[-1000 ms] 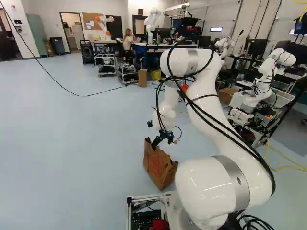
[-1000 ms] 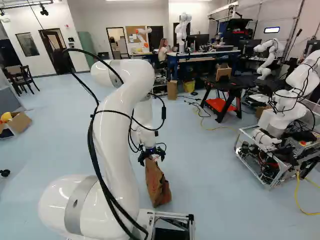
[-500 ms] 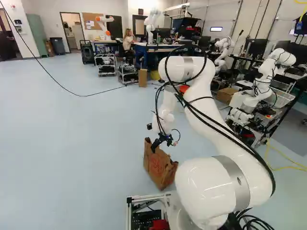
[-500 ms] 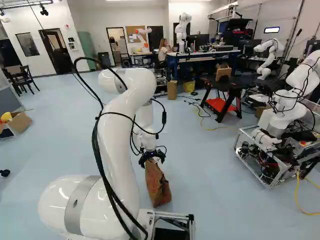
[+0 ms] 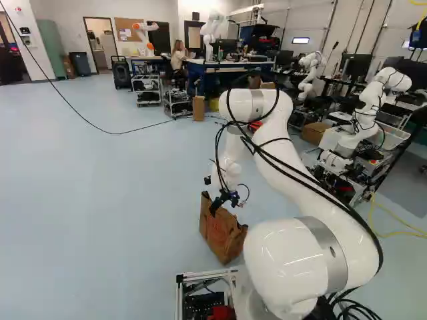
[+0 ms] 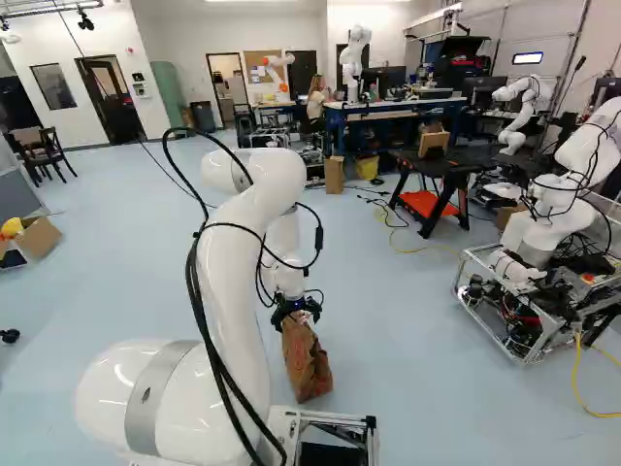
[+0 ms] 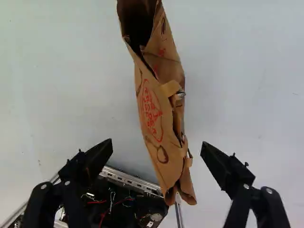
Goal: Pick up the grocery bag from the ground
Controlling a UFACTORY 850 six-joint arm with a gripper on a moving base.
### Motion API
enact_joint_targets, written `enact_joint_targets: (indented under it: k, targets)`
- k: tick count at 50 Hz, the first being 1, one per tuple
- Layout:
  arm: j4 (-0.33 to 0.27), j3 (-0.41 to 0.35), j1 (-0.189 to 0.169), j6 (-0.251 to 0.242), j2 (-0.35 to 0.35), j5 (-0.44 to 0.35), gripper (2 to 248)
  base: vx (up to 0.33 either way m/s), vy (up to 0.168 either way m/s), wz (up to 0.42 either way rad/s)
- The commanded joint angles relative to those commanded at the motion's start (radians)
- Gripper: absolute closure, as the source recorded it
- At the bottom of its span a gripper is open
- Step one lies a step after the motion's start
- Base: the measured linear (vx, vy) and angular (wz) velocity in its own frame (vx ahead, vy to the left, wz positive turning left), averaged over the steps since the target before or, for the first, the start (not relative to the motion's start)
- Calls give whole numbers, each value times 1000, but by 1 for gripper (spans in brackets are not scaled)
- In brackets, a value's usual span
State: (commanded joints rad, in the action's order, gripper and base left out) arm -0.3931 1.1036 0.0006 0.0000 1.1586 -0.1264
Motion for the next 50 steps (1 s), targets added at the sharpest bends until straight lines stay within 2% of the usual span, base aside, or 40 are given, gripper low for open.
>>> enact_joint_targets:
  k: [50]
  targets:
    - [0, 162, 0, 0, 195, 0, 3, 0, 0, 0]
